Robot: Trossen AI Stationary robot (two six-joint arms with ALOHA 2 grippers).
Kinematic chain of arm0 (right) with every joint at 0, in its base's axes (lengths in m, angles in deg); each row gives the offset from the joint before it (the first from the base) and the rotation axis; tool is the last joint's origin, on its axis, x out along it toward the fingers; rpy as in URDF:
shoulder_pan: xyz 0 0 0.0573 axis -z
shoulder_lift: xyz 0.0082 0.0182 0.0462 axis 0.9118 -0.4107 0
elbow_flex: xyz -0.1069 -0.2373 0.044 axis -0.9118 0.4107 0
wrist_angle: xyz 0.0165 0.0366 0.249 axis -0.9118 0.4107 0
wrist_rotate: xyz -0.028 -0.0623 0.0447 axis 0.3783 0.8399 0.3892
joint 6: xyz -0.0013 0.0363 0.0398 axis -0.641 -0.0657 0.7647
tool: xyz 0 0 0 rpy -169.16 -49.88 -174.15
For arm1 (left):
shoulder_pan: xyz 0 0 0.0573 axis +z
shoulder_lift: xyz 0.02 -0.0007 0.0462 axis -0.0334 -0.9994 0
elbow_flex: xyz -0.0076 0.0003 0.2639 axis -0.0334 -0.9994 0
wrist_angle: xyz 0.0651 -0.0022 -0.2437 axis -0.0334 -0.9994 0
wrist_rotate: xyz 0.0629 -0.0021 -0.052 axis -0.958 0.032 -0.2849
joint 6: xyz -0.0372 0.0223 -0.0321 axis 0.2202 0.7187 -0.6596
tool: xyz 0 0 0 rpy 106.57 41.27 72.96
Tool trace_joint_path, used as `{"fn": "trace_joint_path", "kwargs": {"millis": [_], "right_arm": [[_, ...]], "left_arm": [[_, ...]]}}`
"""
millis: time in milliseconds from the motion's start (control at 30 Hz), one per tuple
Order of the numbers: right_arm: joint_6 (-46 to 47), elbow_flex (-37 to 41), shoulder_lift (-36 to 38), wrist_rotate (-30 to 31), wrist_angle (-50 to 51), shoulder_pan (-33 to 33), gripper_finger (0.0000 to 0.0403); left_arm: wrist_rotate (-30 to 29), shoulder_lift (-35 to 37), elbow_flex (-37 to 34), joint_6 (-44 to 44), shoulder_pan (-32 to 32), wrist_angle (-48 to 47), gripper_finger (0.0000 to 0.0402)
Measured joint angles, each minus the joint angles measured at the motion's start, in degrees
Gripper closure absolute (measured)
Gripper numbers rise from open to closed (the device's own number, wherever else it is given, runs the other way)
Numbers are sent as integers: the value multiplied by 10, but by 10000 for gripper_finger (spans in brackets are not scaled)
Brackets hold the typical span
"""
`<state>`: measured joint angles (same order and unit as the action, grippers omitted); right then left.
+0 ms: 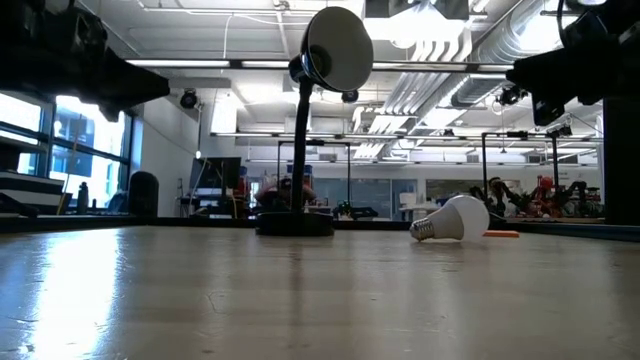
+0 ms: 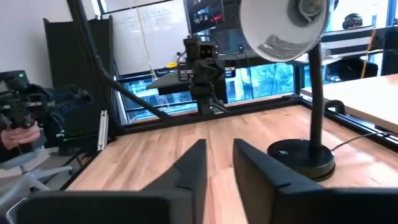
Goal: Screw lightbulb
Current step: Return to Home Position
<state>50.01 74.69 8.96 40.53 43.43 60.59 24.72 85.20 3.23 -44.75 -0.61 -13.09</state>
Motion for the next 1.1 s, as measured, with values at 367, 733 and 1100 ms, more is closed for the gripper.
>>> {"fn": "trace_joint_path", "kwargs": {"millis": [367,733,1100], "right_arm": [[35,14,1,-68,-8,74,395],[9,14,-14,-60,17,74,400],[-1,14,-16,-58,17,74,399]], "left_arm": [[3,30,24,16,0,-78,312],[24,24,-21,20,-3,9,312],[22,23,-21,35,-3,8,312]]}}
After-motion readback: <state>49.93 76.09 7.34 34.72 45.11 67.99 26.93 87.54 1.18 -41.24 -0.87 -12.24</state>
